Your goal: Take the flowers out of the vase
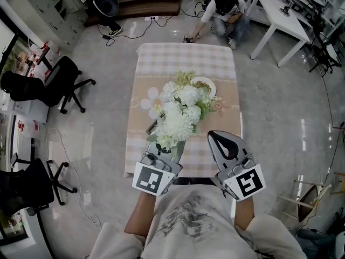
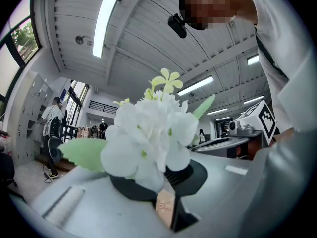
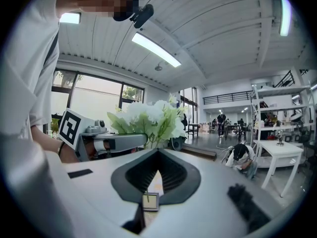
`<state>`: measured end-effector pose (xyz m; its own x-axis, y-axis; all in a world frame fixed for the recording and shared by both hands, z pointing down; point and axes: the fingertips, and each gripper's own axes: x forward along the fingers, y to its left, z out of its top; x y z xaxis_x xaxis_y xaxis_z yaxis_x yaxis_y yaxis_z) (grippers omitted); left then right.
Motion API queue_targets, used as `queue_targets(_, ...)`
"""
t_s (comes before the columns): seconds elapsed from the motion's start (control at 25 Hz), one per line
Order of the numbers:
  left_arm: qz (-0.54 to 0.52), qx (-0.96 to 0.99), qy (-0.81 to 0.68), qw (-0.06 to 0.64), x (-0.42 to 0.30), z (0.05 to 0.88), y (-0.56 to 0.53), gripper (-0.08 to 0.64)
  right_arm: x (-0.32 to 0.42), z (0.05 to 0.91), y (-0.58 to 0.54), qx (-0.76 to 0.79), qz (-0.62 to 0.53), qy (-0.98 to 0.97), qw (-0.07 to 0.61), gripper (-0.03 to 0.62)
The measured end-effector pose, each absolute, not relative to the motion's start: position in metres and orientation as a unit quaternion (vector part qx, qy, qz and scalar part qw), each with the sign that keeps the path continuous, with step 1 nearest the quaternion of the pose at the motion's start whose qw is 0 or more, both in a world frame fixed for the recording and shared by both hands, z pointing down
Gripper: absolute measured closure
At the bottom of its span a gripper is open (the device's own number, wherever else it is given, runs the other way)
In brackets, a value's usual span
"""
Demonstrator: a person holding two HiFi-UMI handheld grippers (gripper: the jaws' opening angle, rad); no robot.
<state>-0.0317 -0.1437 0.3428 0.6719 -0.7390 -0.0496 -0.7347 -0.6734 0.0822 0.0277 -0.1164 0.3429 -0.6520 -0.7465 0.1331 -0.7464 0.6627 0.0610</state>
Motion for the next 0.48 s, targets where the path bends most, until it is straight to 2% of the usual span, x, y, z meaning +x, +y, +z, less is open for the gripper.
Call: queue_targets(0.48, -0.038, 0.915, -0.401, 0.029, -0.0307, 0.3440, -0.1453, 0.511, 0.0285, 0.3443, -0.1182, 0.410, 0.002, -0.909, 0.078, 0.577)
